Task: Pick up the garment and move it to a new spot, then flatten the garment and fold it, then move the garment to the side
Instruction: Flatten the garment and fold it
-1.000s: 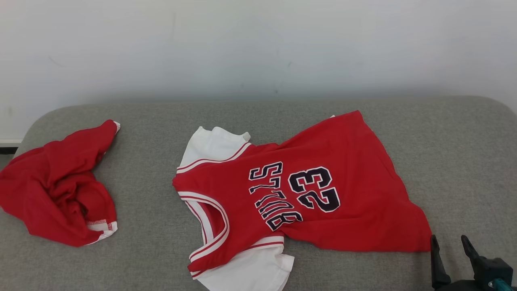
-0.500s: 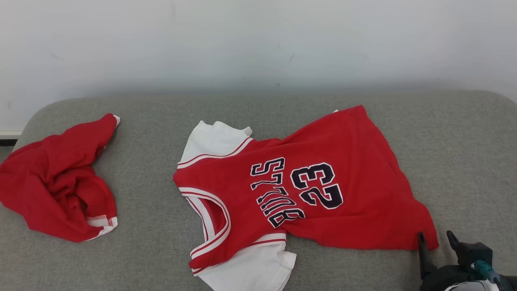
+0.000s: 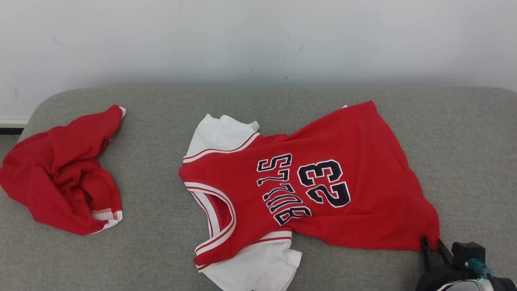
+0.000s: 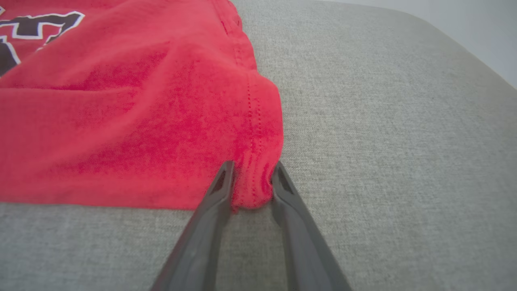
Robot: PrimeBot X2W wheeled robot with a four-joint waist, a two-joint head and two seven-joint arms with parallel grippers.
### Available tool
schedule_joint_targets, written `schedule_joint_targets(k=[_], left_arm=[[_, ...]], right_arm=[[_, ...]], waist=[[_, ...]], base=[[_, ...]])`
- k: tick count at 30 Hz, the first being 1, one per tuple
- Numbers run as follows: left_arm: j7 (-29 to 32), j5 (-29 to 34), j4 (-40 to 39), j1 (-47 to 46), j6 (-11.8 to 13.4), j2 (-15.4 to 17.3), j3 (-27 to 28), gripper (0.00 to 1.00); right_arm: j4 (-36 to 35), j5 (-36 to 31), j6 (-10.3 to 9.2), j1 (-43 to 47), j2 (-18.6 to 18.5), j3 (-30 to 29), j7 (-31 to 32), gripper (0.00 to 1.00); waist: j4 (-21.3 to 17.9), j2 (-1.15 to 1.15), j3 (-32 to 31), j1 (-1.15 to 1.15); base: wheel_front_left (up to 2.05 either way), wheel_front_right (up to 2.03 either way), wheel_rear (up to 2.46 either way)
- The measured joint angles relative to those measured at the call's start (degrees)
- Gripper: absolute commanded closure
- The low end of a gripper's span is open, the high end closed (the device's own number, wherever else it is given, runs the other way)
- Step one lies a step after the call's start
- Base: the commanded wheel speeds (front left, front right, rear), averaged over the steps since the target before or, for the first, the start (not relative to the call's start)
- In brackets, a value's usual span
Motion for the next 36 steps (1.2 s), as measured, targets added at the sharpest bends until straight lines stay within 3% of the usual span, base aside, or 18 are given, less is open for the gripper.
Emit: schedule_joint_targets(k=[4, 10, 18, 25, 33, 36], left_arm=[[-0.02, -0.37, -0.81, -0.43, 0.22, 0.05, 1.24, 1.00], [0.12, 2.89, -8.36, 2.27, 1.56, 0.56, 8.37, 1.00], [0.42, 8.88, -22.01, 1.15, 1.66, 7.21, 13.56, 1.00], [9.34, 9.83, -29.21, -18.83, 0.62, 15.89, 15.72, 1.00], [16.06, 2.70, -21.09, -45.82, 0.41, 17.96, 19.83, 1.00], [17.18, 4.23, -17.85, -57.78, 0.07, 19.76, 18.12, 1.00]], right_arm=[[-2.24, 2.27, 0.00, 0.31, 0.35, 1.24, 0.11, 1.00], [-9.50, 6.12, 0.00, 4.16, -0.23, 4.61, 0.11, 1.00], [-18.53, 13.67, 0.00, 1.97, -2.69, 10.21, 1.01, 1.00], [-22.25, 18.67, 0.00, -13.65, -4.76, 14.64, 7.04, 1.00], [-16.82, 25.38, -0.01, -37.40, -4.68, 13.80, 13.60, 1.00], [-13.65, 25.80, -0.01, -48.44, -4.70, 13.71, 16.02, 1.00]], waist=[[0.08, 0.01, -0.55, 0.01], [0.20, 0.01, -2.00, 0.00], [-0.96, 0.01, -1.95, 0.00], [-1.97, 0.01, 1.37, 0.00], [-2.61, 0.02, 8.26, 0.01], [-2.91, 0.02, 11.95, 0.02]], base=[[0.00, 0.00, 0.00], [0.00, 0.00, 0.00], [0.00, 0.00, 0.00], [0.00, 0.00, 0.00], [0.00, 0.00, 0.00], [0.00, 0.00, 0.00]])
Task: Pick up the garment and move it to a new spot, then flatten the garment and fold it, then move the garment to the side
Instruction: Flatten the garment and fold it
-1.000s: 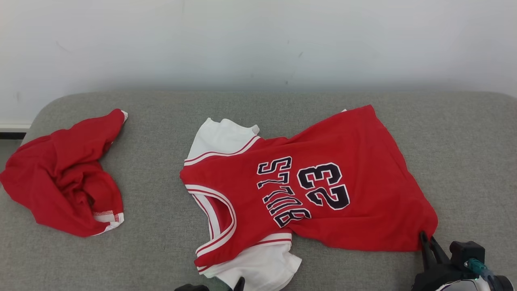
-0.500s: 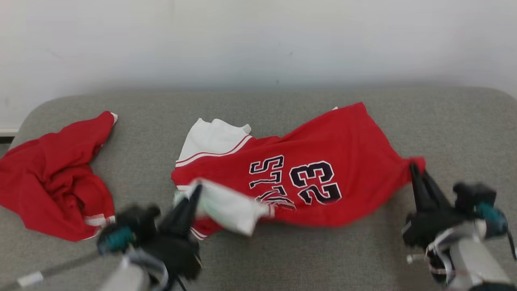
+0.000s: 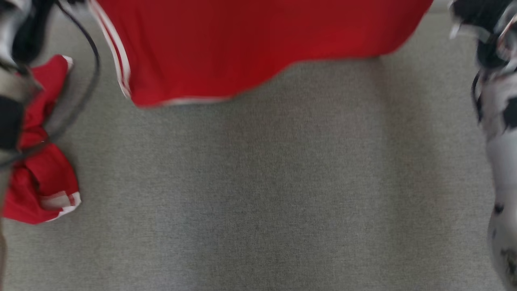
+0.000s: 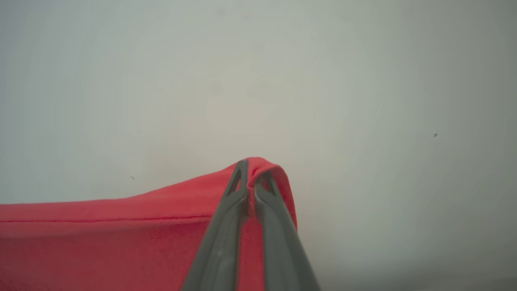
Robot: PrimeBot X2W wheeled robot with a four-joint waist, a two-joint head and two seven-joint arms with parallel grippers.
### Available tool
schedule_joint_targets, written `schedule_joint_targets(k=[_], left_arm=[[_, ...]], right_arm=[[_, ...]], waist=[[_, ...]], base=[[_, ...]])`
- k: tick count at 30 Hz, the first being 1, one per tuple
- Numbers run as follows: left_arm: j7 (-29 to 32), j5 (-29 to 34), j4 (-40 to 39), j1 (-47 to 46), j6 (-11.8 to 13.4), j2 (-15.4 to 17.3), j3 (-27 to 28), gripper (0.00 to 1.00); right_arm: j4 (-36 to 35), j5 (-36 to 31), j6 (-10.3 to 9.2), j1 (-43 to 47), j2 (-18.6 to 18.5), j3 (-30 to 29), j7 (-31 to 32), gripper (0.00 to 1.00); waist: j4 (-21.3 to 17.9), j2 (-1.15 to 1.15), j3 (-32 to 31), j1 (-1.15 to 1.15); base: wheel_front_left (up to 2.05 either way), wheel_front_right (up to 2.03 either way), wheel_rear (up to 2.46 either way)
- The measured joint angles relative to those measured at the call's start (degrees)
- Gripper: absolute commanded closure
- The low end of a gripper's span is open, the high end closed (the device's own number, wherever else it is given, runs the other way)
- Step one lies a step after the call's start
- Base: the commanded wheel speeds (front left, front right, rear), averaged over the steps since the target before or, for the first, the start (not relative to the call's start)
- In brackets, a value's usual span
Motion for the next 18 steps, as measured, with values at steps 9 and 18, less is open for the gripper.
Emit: schedule_joint_targets(k=[9, 18], left_arm=[[-1.80, -0.11, 10.45, -27.28, -0.01, 0.33, -5.20, 1.00], [-5.76, -0.24, 20.05, -44.06, -0.02, 0.04, -10.16, 1.00]], right_arm=[[9.11, -0.60, 0.00, -29.78, 2.68, -0.62, 2.81, 1.00], [16.69, -5.36, 0.00, -47.42, 4.21, -1.47, 2.14, 1.00]], waist=[[-1.26, 0.00, 11.28, 0.01], [-2.35, 0.01, 18.67, 0.00]], base=[[0.00, 0.00, 0.00], [0.00, 0.00, 0.00]])
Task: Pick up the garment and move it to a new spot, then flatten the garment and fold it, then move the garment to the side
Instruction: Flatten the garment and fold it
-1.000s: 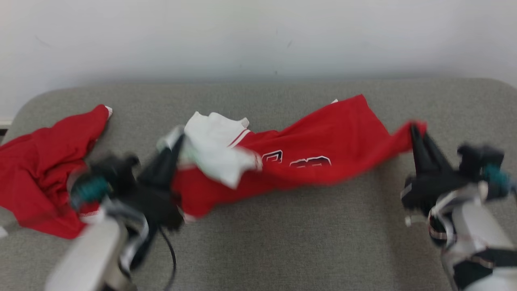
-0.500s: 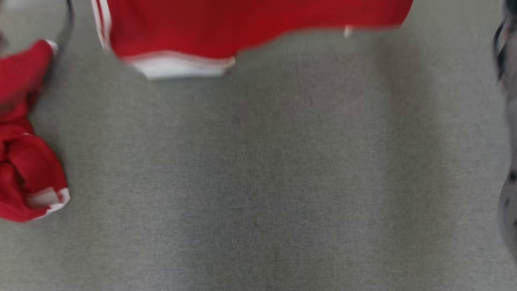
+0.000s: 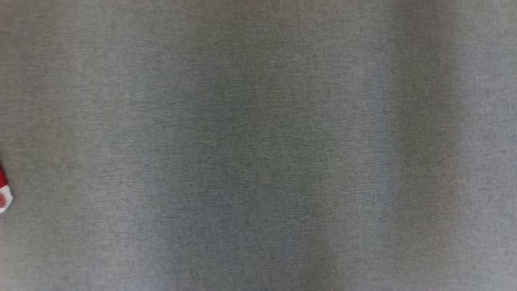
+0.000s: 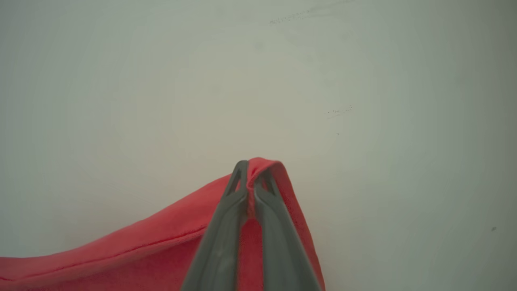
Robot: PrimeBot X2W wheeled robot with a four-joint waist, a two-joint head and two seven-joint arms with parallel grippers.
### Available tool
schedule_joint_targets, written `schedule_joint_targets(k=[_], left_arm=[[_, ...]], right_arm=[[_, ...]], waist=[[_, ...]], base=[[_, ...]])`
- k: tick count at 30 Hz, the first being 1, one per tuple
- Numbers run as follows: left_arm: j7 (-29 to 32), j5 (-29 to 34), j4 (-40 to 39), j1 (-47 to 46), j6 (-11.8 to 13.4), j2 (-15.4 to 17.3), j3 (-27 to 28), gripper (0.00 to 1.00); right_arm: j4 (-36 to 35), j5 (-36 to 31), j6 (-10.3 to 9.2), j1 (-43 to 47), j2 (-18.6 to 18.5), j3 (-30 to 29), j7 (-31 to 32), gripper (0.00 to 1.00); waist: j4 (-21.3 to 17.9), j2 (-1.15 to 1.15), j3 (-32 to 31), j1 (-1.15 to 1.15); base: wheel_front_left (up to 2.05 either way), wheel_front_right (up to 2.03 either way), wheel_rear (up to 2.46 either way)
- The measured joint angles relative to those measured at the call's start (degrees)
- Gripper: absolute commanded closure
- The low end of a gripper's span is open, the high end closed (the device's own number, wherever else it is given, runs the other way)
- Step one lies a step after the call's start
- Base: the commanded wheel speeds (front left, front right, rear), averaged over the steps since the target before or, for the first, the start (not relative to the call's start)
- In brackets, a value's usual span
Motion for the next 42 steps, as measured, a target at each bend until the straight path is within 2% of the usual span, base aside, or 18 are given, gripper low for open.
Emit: schedule_joint_targets(k=[7, 11, 15, 19, 21, 25, 27, 29, 31, 37, 42], left_arm=[[0.08, -1.82, 4.80, -10.28, -0.01, -1.69, -6.20, 1.00], [-0.33, -2.77, 5.77, -11.70, -0.01, -1.88, -9.95, 1.00], [-2.14, -6.05, 6.91, -11.41, -0.02, -0.79, -11.38, 1.00], [-3.66, -9.09, 4.12, -6.09, -0.02, 1.92, -14.78, 1.00], [-5.39, -12.58, 2.13, -1.82, -0.03, 3.37, -14.64, 1.00], [-9.98, -15.04, -4.49, 7.25, -0.01, 7.44, -14.28, 1.00], [-10.71, -16.62, -8.00, 13.46, 0.24, 8.42, -12.91, 1.00], [-10.95, -17.06, -12.38, 19.87, 1.36, 9.75, -11.79, 1.00], [-11.14, -18.47, -17.59, 26.61, 3.58, 11.26, -9.93, 1.00], [-11.29, -19.33, -38.94, 50.24, 12.88, 14.64, -0.92, 1.00], [-11.29, -18.16, -52.44, 69.72, 19.31, 16.28, 3.03, 1.00]], right_arm=[[7.53, -2.93, 0.00, -6.66, 0.37, -0.94, -2.18, 1.00], [9.83, -2.89, 0.00, -7.69, 0.81, -0.70, -3.70, 1.00], [10.63, -0.86, 0.00, -6.82, 1.31, 0.79, -4.94, 1.00], [10.02, 1.74, 0.00, -2.40, 0.98, 3.74, -6.04, 1.00], [9.05, 4.16, 0.00, 0.50, 0.70, 4.94, -6.56, 1.00], [4.78, 7.86, 0.00, 8.88, -0.85, 9.98, -6.69, 1.00], [1.98, 10.71, 0.00, 13.65, -1.89, 11.33, -6.82, 1.00], [-1.57, 13.60, 0.00, 18.86, -3.16, 12.51, -6.88, 1.00], [-5.54, 15.27, 0.00, 24.68, -4.14, 14.37, -6.43, 1.00], [-19.15, 21.16, 0.00, 44.26, -9.43, 14.12, -5.28, 1.00], [-29.26, 23.03, 0.01, 61.06, -10.80, 11.24, -3.68, 1.00]], waist=[[-1.79, -0.02, 2.31, -0.02], [-2.27, -0.02, 3.49, -0.02], [-2.88, -0.02, 4.79, -0.02], [-3.56, -0.02, 5.28, -0.02], [-3.75, -0.01, 4.84, -0.01], [-3.79, -0.02, 2.97, -0.03], [-3.59, -0.03, 1.71, -0.03], [-3.32, -0.02, 0.22, -0.03], [-3.11, -0.03, -1.34, -0.03], [-2.26, -0.03, -6.51, -0.04], [-1.68, -0.03, -10.62, -0.04]], base=[[0.00, 0.00, 0.00], [0.00, 0.00, 0.00], [0.00, 0.00, 0.00], [0.00, 0.00, 0.00], [0.00, 0.00, 0.00], [0.00, 0.00, 0.00], [0.00, 0.00, 0.00], [0.00, 0.00, 0.00], [0.00, 0.00, 0.00], [0.00, 0.00, 0.00], [0.00, 0.00, 0.00]])
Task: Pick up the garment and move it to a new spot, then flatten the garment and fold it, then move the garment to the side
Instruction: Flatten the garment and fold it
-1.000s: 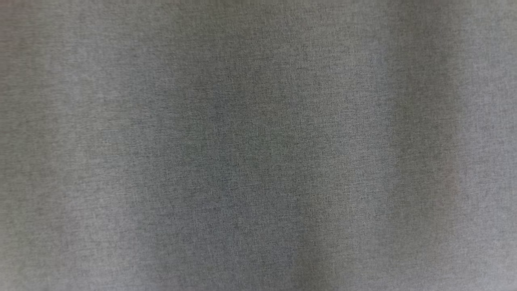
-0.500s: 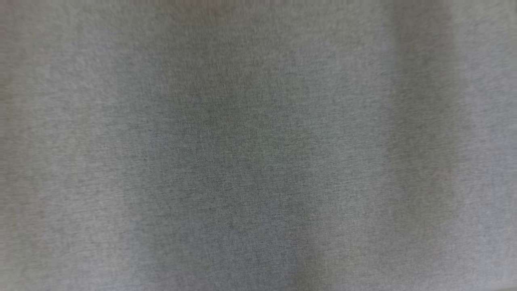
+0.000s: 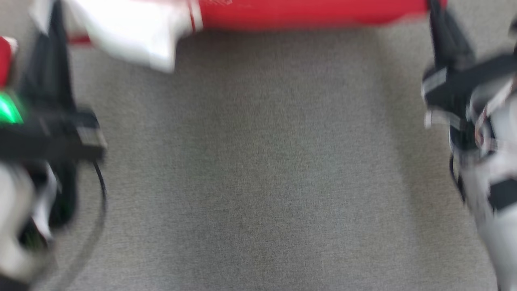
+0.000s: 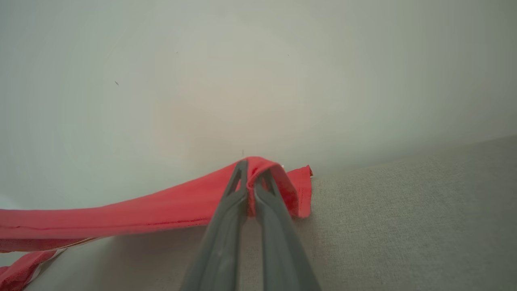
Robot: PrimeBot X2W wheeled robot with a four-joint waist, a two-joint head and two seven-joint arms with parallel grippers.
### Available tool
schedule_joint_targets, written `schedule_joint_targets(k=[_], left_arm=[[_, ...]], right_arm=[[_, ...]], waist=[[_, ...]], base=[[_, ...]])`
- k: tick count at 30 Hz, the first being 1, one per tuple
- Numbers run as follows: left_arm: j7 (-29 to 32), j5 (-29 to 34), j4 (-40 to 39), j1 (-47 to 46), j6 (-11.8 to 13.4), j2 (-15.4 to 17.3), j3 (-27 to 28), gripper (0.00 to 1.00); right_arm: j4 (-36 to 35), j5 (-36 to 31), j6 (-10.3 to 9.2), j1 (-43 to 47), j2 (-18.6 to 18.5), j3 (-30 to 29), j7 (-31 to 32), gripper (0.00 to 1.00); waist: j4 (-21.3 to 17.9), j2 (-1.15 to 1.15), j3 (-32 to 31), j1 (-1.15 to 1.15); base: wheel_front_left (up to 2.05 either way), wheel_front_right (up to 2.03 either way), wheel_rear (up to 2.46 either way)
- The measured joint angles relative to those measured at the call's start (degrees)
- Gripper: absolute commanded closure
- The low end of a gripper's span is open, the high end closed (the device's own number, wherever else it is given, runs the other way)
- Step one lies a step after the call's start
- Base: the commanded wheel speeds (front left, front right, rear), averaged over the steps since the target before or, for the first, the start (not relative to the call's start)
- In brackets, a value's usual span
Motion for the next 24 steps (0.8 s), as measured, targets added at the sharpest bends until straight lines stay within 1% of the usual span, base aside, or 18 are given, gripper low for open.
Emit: schedule_joint_targets(k=[1, 3, 4, 6, 7, 11, 14, 17, 20, 24], left_arm=[[0.00, -0.02, -1.93, 3.54, 1.02, -0.19, 0.55, 1.00], [0.00, 0.18, -5.26, 9.61, 2.21, -0.44, 1.20, 1.00], [0.00, -0.05, -6.41, 12.41, 2.93, -1.30, 2.26, 1.00], [0.01, 0.29, -7.82, 17.75, 3.09, -1.99, 2.64, 1.00], [-0.01, 0.26, -8.04, 20.23, 3.32, -2.87, 3.36, 1.00], [0.00, 0.58, -8.70, 29.61, 2.18, -6.69, 3.96, 1.00], [0.00, 1.54, -8.46, 35.67, 1.74, -10.48, 5.12, 1.00], [0.00, 2.34, -7.97, 41.47, 0.78, -13.81, 5.84, 1.00], [0.00, 3.12, -6.36, 46.21, -0.30, -15.83, 6.62, 1.00], [0.00, 3.18, -4.55, 51.30, -1.86, -18.16, 7.16, 1.00]], right_arm=[[-1.70, 0.01, -0.01, 3.18, -0.09, -1.14, 0.10, 1.00], [-4.98, 0.24, -0.01, 9.29, -0.01, -3.31, 1.10, 1.00], [-6.42, 0.25, -0.01, 12.33, 0.32, -4.70, 1.34, 1.00], [-9.46, 0.16, -0.01, 18.53, 0.92, -6.87, 2.81, 1.00], [-10.77, 0.14, -0.01, 21.45, 1.52, -8.56, 3.12, 1.00], [-15.58, -0.97, -0.01, 31.69, 4.36, -13.92, 5.87, 1.00], [-17.93, -2.15, -0.01, 38.08, 6.90, -17.55, 7.48, 1.00], [-19.73, -4.21, 0.00, 43.13, 8.91, -19.74, 8.98, 1.00], [-20.83, -5.01, -0.01, 47.68, 11.13, -21.92, 10.44, 1.00], [-21.68, -6.21, 0.00, 52.39, 13.04, -24.99, 11.96, 1.00]], waist=[[0.09, 0.00, -0.76, 0.00], [0.28, 0.00, -2.23, 0.00], [0.38, 0.00, -2.92, -0.01], [0.61, -0.01, -4.24, -0.01], [0.75, 0.00, -4.85, 0.00], [1.29, -0.01, -7.11, 0.00], [1.58, 0.00, -8.66, 0.00], [1.71, 0.00, -10.27, 0.01], [1.85, 0.00, -11.98, 0.01], [2.17, 0.00, -14.23, 0.01]], base=[[0.00, 0.00, 0.00], [0.00, 0.00, 0.00], [0.00, 0.00, 0.00], [0.00, 0.00, 0.00], [0.00, 0.00, 0.00], [0.00, 0.00, 0.00], [0.00, 0.00, 0.00], [0.00, 0.00, 0.00], [0.00, 0.00, 0.00], [0.00, 0.00, 0.00]])
